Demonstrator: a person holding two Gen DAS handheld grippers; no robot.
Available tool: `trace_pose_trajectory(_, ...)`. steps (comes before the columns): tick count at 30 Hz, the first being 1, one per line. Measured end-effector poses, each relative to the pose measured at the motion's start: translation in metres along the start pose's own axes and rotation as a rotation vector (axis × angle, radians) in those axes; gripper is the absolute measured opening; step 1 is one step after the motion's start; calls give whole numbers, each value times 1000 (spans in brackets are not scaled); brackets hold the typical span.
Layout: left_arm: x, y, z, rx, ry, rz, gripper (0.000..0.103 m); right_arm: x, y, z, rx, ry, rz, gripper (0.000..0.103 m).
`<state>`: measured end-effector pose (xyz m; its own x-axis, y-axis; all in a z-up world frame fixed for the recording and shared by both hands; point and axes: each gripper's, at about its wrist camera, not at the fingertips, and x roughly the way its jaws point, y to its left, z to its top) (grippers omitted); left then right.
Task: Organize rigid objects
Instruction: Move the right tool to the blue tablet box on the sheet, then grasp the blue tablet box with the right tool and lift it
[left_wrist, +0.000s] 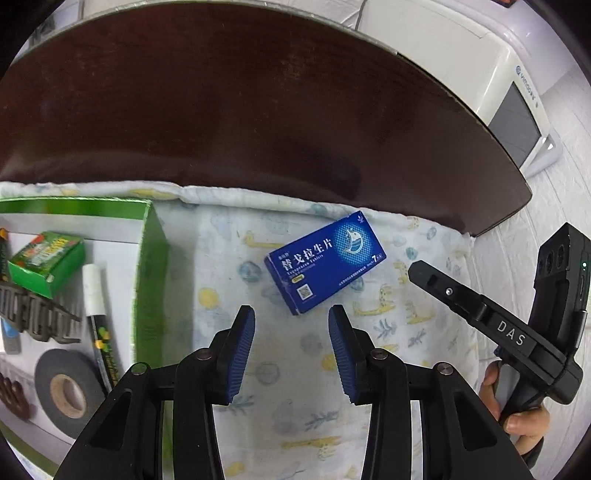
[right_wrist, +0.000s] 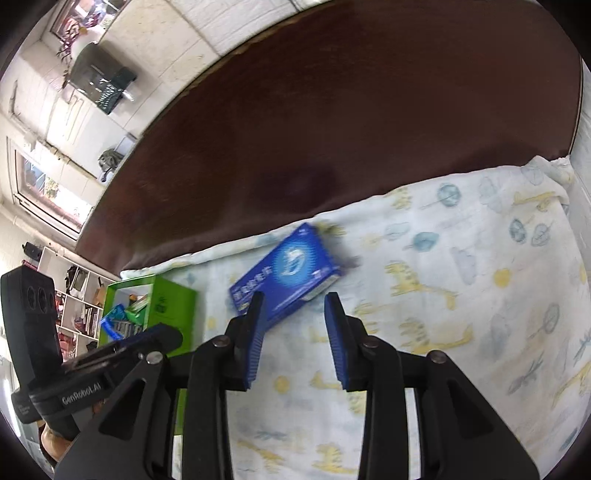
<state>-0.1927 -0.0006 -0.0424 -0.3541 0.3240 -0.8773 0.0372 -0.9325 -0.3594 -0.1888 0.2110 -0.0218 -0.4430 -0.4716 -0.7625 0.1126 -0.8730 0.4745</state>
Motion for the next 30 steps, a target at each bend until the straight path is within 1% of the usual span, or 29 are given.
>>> trace_pose_trajectory(6, 23, -1, 3, -82, 22, 1, 41, 25, -8, 23, -70, 47, -10, 34)
trace_pose_trajectory(11, 32, 7, 9, -121, 25, 1, 41, 43, -4, 29, -108, 88, 6, 35)
trace_pose_trajectory(15, 40, 10, 11, -135, 44, -15, 41, 51, -3, 30, -115, 107, 3, 35)
trace_pose_trajectory(20, 47, 9, 8, -137, 63, -33, 38, 56, -3, 32, -108, 118, 14, 35)
trace_pose_trajectory(25, 49, 8, 7, -131, 73, -26, 38, 62, -5, 30, -104, 144, 27, 35)
trace_pose_trajectory(30, 47, 6, 5, -94, 72, -14, 38, 56, -2, 21, -116, 139, -10, 36)
